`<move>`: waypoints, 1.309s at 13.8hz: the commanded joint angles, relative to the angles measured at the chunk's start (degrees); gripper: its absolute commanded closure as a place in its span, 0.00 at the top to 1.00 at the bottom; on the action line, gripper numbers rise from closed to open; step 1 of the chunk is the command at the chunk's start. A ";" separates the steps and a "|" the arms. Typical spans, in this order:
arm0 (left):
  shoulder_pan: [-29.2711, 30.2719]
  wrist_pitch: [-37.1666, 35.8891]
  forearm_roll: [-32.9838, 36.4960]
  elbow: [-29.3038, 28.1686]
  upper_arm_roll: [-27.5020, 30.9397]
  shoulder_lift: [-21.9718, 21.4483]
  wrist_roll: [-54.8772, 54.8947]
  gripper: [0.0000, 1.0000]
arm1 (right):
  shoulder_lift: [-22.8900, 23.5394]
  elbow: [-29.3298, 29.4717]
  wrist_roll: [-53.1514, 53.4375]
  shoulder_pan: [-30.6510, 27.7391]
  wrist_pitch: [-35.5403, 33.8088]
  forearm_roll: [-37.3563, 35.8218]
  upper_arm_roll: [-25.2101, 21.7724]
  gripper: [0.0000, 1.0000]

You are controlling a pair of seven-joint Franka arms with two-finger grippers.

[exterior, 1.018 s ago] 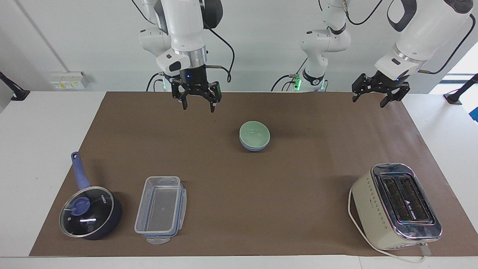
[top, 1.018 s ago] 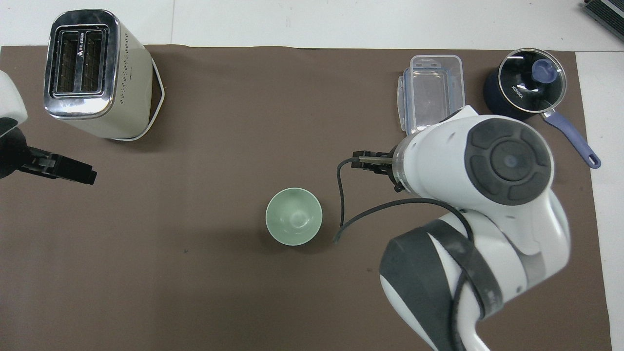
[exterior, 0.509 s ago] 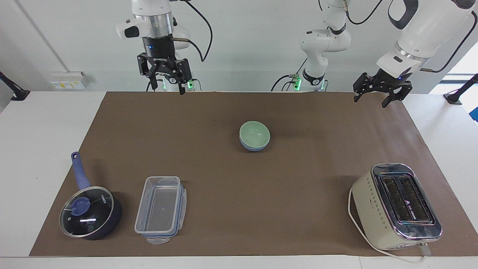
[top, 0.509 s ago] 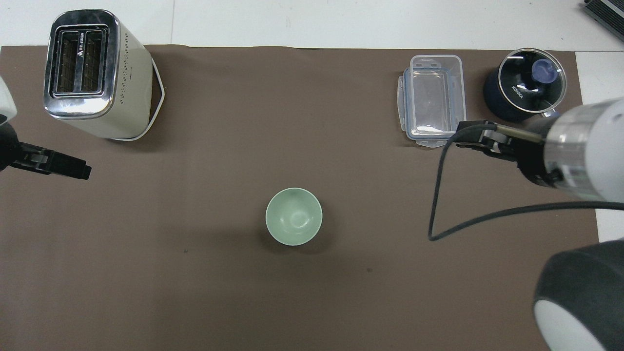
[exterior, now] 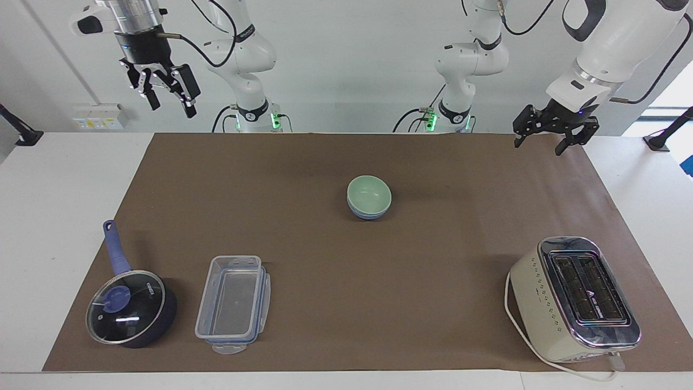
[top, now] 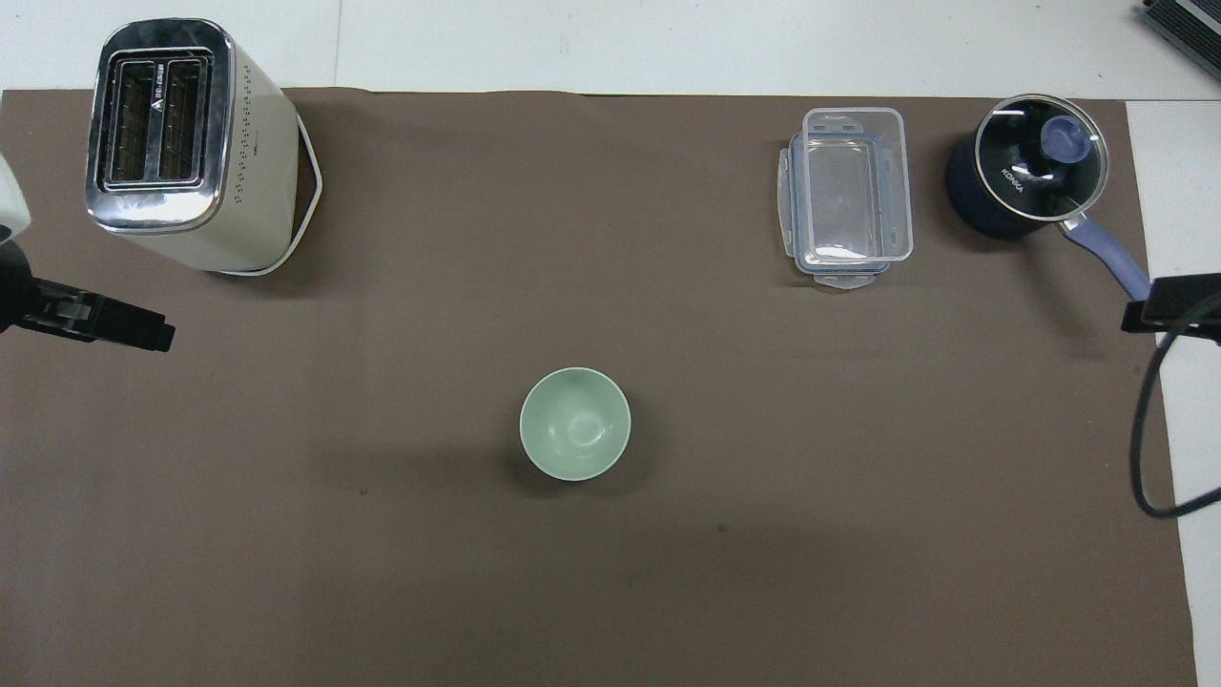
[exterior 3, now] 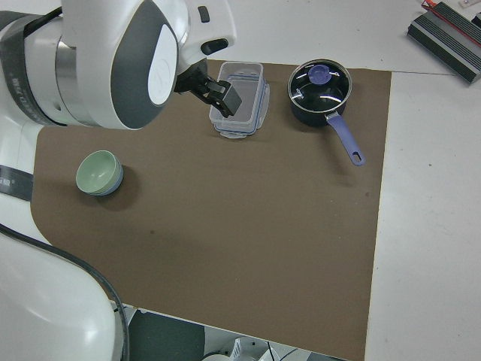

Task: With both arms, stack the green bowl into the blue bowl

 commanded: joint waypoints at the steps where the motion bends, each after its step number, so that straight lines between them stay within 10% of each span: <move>1: 0.04 -1.16 1.47 0.07 -0.28 -1.13 -0.56 1.00 | 0.20 -1.75 -7.11 -0.82 -2.36 -1.07 0.58 1.00; 4: 0.13 -1.34 1.47 -0.20 -0.37 -1.48 -1.35 1.00 | 5.98 3.33 -7.12 -1.35 -4.04 -0.38 0.58 1.00; 18: 0.30 -1.25 1.39 -0.29 -0.37 -1.57 -3.72 1.00 | 3.19 -0.88 -10.46 -0.74 -1.21 -3.97 1.19 1.00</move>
